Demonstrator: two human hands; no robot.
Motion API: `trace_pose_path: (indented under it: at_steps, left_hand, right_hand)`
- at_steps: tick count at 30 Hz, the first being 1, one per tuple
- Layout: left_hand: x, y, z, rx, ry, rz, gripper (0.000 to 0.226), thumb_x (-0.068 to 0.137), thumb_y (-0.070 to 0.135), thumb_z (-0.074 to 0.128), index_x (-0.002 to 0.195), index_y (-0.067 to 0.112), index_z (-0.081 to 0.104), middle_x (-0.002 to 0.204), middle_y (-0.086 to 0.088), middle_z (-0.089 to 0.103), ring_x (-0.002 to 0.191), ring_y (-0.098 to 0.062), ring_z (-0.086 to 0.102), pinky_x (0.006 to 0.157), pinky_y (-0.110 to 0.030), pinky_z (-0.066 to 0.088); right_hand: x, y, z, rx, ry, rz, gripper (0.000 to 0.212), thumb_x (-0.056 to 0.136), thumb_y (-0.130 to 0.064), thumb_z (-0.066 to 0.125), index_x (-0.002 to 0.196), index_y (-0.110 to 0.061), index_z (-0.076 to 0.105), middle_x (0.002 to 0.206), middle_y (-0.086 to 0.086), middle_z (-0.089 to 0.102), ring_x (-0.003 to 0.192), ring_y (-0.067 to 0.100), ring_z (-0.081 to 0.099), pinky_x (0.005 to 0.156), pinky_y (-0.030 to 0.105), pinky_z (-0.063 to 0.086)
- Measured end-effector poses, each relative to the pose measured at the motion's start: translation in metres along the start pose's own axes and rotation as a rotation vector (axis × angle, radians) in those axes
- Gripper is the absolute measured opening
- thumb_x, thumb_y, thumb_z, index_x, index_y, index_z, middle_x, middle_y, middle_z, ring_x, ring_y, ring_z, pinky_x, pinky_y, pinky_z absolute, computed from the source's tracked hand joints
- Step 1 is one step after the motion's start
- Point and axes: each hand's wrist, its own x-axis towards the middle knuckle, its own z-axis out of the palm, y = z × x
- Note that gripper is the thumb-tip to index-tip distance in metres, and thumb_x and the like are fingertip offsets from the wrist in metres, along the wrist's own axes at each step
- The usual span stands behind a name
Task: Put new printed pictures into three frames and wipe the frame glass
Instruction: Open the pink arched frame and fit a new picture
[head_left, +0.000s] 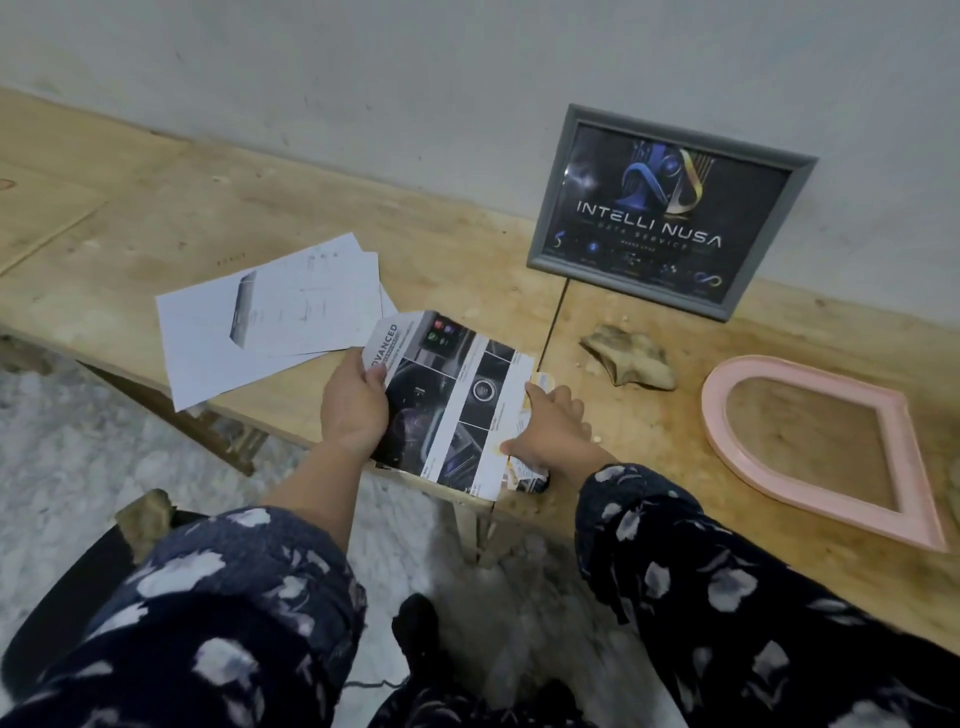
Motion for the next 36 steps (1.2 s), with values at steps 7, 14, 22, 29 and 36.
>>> trace_pose_path:
  at_steps: [7,14,22,29,36]
  left_hand:
    - [0.017,0.040,-0.009,-0.225,-0.013,0.111,0.016,0.101,0.022,0.041,0.099,0.008,0.048,0.093,-0.004,0.060,0.086,-0.025,0.054,0.073,-0.031,0.037]
    - [0.020,0.102,0.035,-0.288,-0.217,0.189,0.026,0.100,0.018,0.045,0.124,0.013,0.037,0.090,0.000,0.051,0.072,-0.016,0.052,0.059,-0.027,0.038]
    - [-0.043,0.171,0.114,-0.310,-0.462,0.309,0.018,0.093,0.008,0.057,0.106,0.015,0.046,0.080,0.004,0.050,0.068,-0.014,0.053,0.050,-0.025,0.040]
    - [-0.109,0.203,0.172,-0.299,-0.481,0.287,0.024,0.089,0.002,0.061,0.109,0.012,0.051,0.080,0.006,0.052,0.075,-0.013,0.055,0.062,-0.025,0.047]
    - [-0.158,0.205,0.225,-0.251,-0.463,0.212,0.034,0.088,-0.001,0.060,0.121,0.006,0.054,0.096,0.000,0.057,0.095,-0.022,0.058,0.078,-0.029,0.048]
  right_hand:
    - [0.008,-0.012,-0.028,0.669,0.160,0.079,0.045,0.088,-0.031,0.056,0.129,-0.019,0.043,0.127,0.003,0.056,0.110,0.027,0.057,0.094,0.043,0.049]
    - [-0.006,0.036,-0.073,0.884,0.513,0.168,0.030,0.095,-0.010,0.044,0.124,-0.011,0.051,0.128,0.007,0.056,0.118,0.030,0.053,0.098,0.039,0.044]
    - [-0.066,0.157,-0.123,0.842,0.672,0.371,0.038,0.097,-0.015,0.049,0.134,-0.008,0.051,0.136,0.009,0.054,0.123,0.028,0.052,0.101,0.032,0.040]
    - [-0.096,0.244,-0.150,0.829,0.652,0.347,0.037,0.096,-0.010,0.046,0.132,-0.010,0.054,0.134,0.009,0.056,0.117,0.029,0.056,0.100,0.036,0.045]
    - [-0.099,0.309,-0.148,0.784,0.525,0.358,0.049,0.094,-0.004,0.047,0.142,-0.013,0.040,0.145,0.007,0.045,0.127,0.028,0.048,0.099,0.028,0.041]
